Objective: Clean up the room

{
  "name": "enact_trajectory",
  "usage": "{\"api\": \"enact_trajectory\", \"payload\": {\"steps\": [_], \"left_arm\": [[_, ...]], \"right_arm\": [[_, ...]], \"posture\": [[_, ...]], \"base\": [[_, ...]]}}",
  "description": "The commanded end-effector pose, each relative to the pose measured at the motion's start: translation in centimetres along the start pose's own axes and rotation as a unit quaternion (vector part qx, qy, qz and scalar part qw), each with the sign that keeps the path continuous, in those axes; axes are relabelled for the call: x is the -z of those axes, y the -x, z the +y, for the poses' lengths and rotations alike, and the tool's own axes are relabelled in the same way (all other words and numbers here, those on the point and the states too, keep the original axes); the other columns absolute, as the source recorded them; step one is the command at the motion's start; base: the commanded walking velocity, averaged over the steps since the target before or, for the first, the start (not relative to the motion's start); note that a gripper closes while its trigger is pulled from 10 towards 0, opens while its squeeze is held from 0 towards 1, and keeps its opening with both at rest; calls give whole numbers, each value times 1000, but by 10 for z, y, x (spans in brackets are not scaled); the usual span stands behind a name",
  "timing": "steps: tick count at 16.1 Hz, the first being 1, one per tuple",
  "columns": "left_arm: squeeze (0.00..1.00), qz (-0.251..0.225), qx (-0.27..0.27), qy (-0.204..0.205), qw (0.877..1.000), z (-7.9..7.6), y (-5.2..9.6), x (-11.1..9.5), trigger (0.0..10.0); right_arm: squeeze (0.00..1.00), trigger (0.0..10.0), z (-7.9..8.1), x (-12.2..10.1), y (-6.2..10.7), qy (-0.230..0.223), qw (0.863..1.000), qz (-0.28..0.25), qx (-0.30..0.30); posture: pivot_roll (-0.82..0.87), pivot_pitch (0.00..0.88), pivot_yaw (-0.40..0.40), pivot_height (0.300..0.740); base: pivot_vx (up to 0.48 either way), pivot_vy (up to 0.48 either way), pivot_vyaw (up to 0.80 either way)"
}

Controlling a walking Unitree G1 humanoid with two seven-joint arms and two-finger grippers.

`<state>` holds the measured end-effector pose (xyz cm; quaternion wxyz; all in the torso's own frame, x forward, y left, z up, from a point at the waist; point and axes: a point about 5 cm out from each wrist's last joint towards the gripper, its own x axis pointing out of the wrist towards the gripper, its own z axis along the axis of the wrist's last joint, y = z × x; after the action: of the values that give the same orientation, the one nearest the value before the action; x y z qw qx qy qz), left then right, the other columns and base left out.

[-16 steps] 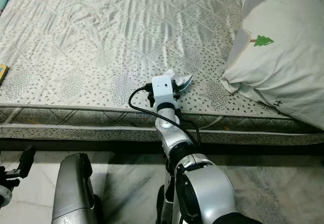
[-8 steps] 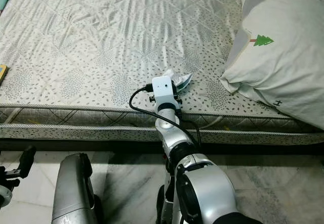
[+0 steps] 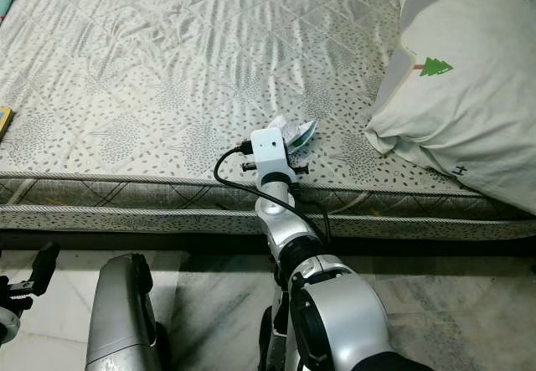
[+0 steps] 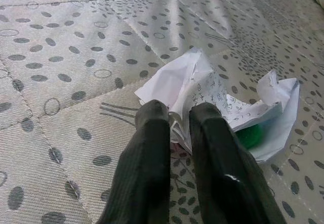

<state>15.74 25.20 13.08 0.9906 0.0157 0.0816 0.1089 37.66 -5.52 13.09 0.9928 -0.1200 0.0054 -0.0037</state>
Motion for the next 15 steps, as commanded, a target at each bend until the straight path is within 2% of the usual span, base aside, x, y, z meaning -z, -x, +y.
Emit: {"api": "enact_trajectory", "payload": {"steps": [1,5,9,10,11,12,13,14,15], "left_arm": [[0,7,-7,-3,1000,3,4,1,10000],[0,-4,-1,2,1000,-1,-7,0,10000],[0,-37,9,19,999,-12,-35,-6,10000],[0,-49,14,25,998,-16,-50,-8,10000],[0,-57,15,26,998,-18,-55,-11,10000],[0,-67,18,29,997,-19,-67,-14,10000],[0,-75,19,29,997,-20,-73,-17,10000],[0,-86,23,29,996,-21,-81,-21,10000],[0,-96,28,27,995,-24,-92,-24,10000]], "right_arm": [[0,0,1,7,2,5,1000,17,0],[0,0,-5,7,-1,-7,1000,20,2],[0,0,-23,2,-8,-33,999,13,-7],[0,0,-30,4,-10,-63,998,21,-10],[0,0,-33,4,-10,-66,997,19,-16],[0,0,-36,4,-12,-77,996,18,-33],[0,2745,-38,3,-12,-75,996,11,-46],[0,10000,-40,1,-13,-76,995,6,-65],[0,10000,-43,-5,-15,-92,992,-13,-88]], "posture": [[310,303,-83,503],[287,267,-85,503],[221,175,-96,503],[202,138,-98,503],[189,112,-97,503],[168,75,-95,503],[152,52,-90,503],[129,20,-80,503],[101,0,-63,503]], "base": [[0,0,0],[0,0,0],[0,0,0],[0,0,0],[0,0,0],[0,0,0],[0,0,0],[0,0,0],[0,0,0]]}}
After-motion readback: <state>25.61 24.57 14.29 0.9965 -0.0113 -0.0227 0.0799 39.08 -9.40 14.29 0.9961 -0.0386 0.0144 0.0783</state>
